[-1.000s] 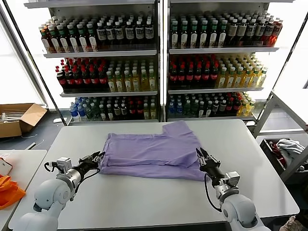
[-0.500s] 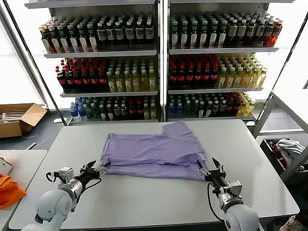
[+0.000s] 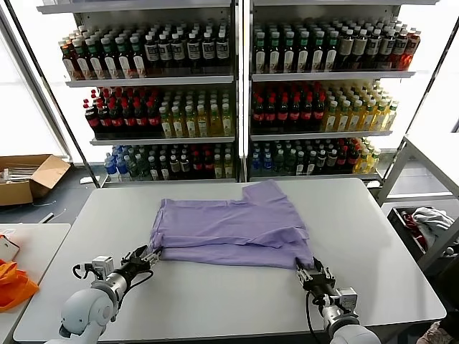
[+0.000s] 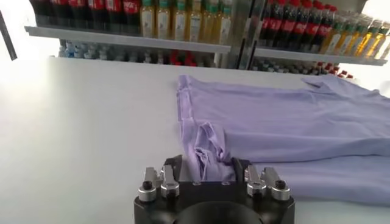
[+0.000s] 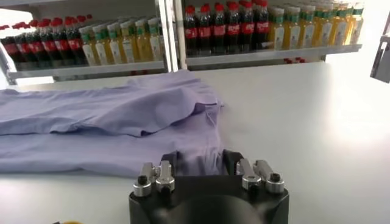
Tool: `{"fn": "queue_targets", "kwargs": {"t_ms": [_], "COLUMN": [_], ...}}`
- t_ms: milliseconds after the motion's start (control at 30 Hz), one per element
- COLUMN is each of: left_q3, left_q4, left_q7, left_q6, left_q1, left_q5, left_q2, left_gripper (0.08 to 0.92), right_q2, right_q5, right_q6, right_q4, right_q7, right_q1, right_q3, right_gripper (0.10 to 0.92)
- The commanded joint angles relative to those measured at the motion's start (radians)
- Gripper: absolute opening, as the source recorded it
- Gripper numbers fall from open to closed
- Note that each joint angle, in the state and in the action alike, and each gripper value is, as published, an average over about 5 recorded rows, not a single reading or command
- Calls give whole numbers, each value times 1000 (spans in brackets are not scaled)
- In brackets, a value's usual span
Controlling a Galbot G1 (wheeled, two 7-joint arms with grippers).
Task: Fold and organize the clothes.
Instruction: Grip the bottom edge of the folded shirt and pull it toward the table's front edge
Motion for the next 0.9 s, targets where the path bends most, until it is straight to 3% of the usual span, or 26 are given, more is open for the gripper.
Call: {"fn": "queue_targets", "kwargs": {"t_ms": [33,300,467,900], "left_q3": [2,-29,-82,-271], "left_q4": [-6,-114,-204,-417], "left_q7": [-11,-18,-23,-43], "left_q6": [5,5,5,5], "left_q1": [33,135,258,576], "left_q5": [3,2,13,11], "left_q2": [-4,11,-6,-73], "left_gripper": [468,242,119,94], "right_q2": [6,-19,-35,-56], "right_q5": [16,16,-30,-120], "right_q6": [-11,22,41,67], "right_q4": [11,85,165,331], "right_q7": [13,-21,-47,-131], "right_q1": [-25,-76,-165,-437], "right_q3": [0,15,36,93], "right_gripper": [367,156,121,121]}}
